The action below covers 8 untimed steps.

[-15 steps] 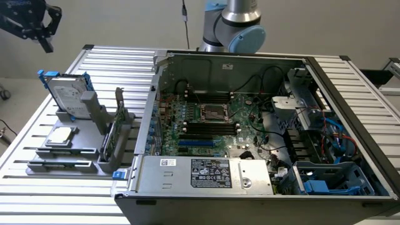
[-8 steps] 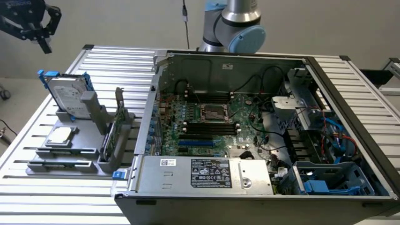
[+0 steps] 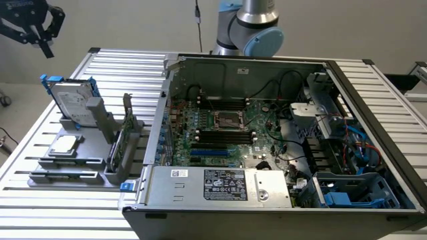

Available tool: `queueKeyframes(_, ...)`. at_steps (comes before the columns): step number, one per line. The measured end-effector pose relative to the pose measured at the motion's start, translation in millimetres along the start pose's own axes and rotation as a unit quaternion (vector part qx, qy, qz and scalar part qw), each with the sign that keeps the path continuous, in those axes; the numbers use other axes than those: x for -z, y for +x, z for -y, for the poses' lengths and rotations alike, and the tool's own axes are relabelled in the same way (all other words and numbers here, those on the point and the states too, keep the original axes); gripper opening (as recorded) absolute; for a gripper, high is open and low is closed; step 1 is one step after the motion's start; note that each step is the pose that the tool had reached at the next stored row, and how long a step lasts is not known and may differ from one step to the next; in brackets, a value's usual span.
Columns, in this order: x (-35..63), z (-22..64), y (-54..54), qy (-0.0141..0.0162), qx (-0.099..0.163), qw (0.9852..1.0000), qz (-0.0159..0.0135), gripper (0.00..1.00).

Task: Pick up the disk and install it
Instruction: 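Pick up the disk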

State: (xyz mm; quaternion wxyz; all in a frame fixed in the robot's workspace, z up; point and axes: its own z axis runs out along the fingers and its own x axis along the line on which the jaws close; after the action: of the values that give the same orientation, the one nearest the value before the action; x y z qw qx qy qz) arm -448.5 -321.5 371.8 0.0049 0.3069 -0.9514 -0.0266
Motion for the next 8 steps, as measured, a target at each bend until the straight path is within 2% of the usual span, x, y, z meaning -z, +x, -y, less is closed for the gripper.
queueKeyframes(4, 0.0, 0.0, 0.0, 0.0018, 0.035, 0.9994, -0.0038, 0.11)
queueKeyframes(8, 0.0, 0.0, 0.0, 0.0036, 0.072, 0.9974, -0.0073, 0.11)
